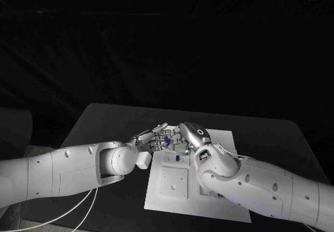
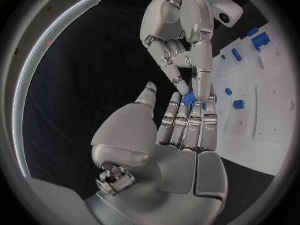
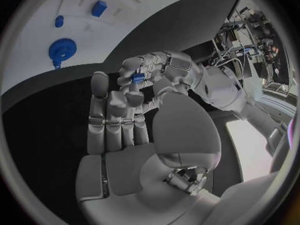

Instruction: Assemble the parts on the task board

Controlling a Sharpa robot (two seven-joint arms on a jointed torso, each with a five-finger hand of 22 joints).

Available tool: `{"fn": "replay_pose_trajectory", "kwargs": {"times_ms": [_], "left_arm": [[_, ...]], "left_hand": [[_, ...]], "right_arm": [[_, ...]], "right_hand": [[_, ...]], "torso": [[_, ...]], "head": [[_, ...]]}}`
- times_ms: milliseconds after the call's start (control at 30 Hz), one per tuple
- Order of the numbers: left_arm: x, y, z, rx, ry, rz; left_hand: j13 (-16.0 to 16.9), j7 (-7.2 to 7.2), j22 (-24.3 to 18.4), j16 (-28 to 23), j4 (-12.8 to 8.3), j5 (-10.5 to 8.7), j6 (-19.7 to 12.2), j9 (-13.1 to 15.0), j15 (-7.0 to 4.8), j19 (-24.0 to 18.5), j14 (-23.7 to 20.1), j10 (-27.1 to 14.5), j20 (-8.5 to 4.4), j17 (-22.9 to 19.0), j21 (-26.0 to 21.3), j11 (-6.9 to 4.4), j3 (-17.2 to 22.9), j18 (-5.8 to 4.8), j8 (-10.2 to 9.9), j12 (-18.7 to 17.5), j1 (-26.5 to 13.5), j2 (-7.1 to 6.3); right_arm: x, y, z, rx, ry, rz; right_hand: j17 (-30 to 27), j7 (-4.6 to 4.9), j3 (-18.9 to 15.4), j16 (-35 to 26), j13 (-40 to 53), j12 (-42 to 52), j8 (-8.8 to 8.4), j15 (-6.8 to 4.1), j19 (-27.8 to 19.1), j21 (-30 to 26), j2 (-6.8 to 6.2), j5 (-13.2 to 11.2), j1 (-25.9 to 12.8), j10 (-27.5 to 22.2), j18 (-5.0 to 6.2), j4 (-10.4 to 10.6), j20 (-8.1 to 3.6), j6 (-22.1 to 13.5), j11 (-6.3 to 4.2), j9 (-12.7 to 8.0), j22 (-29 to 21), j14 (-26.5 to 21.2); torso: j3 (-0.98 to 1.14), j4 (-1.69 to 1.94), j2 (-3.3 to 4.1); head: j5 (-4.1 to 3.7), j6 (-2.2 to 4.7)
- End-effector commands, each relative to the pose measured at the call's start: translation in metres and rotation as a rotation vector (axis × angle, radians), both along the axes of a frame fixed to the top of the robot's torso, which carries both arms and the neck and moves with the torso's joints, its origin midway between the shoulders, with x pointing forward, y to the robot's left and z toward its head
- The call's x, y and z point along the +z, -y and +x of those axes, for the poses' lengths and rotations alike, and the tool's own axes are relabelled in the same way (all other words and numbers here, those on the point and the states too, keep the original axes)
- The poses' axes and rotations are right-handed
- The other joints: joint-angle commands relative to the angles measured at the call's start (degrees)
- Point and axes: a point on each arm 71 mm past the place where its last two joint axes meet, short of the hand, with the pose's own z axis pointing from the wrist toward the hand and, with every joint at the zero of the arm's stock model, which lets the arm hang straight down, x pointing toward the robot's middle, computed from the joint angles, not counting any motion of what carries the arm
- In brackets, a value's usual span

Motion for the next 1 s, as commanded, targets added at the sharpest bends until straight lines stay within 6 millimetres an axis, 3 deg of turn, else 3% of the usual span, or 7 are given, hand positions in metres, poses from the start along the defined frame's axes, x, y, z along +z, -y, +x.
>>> {"fn": "replay_pose_trajectory", "kwargs": {"times_ms": [33, 467, 633, 967, 1000], "left_arm": [[0.0021, 0.0026, -0.0003, -0.001, 0.012, -0.013], [0.0026, 0.004, -0.0018, -0.006, 0.011, -0.016], [0.0026, 0.0035, -0.0018, -0.005, 0.011, -0.016], [0.0021, 0.0015, -0.0001, 0.001, 0.012, -0.012], [0.0021, 0.0016, -0.0001, 0.001, 0.012, -0.012]], "left_hand": [[0.0, 0.05, -0.1, 0.0, 0.1, -0.22, -0.3, 0.1, -0.01, -0.3, -0.4, -0.2, -0.05, -0.1, -0.1, -0.06, 0.2, 0.66, 0.2, 0.1, -0.6, 0.02], [0.0, 0.05, -0.1, 0.0, -0.1, -0.22, -0.3, 0.1, 0.0, -0.3, -0.3, -0.2, -0.09, -0.1, -0.1, -0.06, 0.3, 0.64, 0.2, 0.2, -0.5, 0.04], [0.0, 0.05, -0.1, 0.0, -0.1, -0.22, -0.3, 0.1, 0.0, -0.3, -0.3, -0.2, -0.09, -0.1, -0.1, -0.06, 0.3, 0.64, 0.2, 0.2, -0.5, 0.04], [0.0, 0.04, -0.1, 0.0, -0.3, -0.22, -0.2, 0.1, 0.02, -0.2, -0.2, -0.1, -0.19, -0.1, -0.1, -0.06, 0.3, 0.58, 0.2, 0.2, -0.4, 0.14], [0.0, 0.04, -0.1, 0.0, -0.3, -0.22, -0.2, 0.1, 0.02, -0.2, -0.2, -0.1, -0.19, -0.1, -0.1, -0.06, 0.3, 0.58, 0.2, 0.2, -0.4, 0.14]], "right_arm": [[-0.0004, -0.0012, -0.0006, -0.002, 0.012, -0.016], [-0.0012, -0.0001, 0.0004, -0.023, 0.024, -0.024], [-0.0003, 0.0014, 0.0001, -0.028, 0.037, -0.018], [0.0003, 0.0024, -0.0017, -0.026, 0.044, -0.01], [0.0003, 0.0024, -0.0017, -0.027, 0.045, -0.01]], "right_hand": [[0.1, -0.07, 0.2, 0.3, 0.0, 0.2, 0.17, -0.15, 0.3, -0.4, -0.15, -0.3, 0.0, 0.4, -0.03, 0.1, 0.04, 0.4, 0.04, 0.0, 0.1, 0.2], [0.1, -0.1, 0.7, 0.3, 0.1, 0.2, 0.19, -0.16, 0.5, -1.0, -0.25, -0.8, 0.1, 0.4, -0.08, 0.2, 0.02, 0.4, 0.03, 0.0, 0.7, 0.2], [0.1, -0.13, 2.5, 0.4, 0.1, 0.3, 0.17, -0.2, 0.7, -1.4, -0.56, -2.5, 0.3, 0.5, -0.11, -0.4, -0.02, 0.6, 0.0, 0.0, 1.2, 0.2], [0.0, -0.09, 3.2, 0.2, 0.0, 0.1, 0.18, -0.18, 0.8, -1.8, -0.78, -2.8, 0.1, 0.5, -0.09, -0.7, 0.0, 0.5, 0.05, 0.0, 1.6, 0.2], [0.0, -0.12, 4.0, 0.2, 0.0, 0.1, 0.16, -0.2, 0.9, -1.9, -0.57, -4.0, 0.5, 0.5, -0.09, -1.0, -0.01, 0.5, 0.03, 0.0, 1.7, 0.2]], "torso": [[0.02, -0.02, -0.05], [-0.07, -0.02, -0.06], [-0.09, -0.02, -0.09], [-0.11, -0.1, -0.08], [-0.11, -0.09, -0.07]], "head": [[0.01, -0.06], [0.03, -0.24], [0.15, -0.26], [0.19, -0.32], [0.18, -0.3]]}}
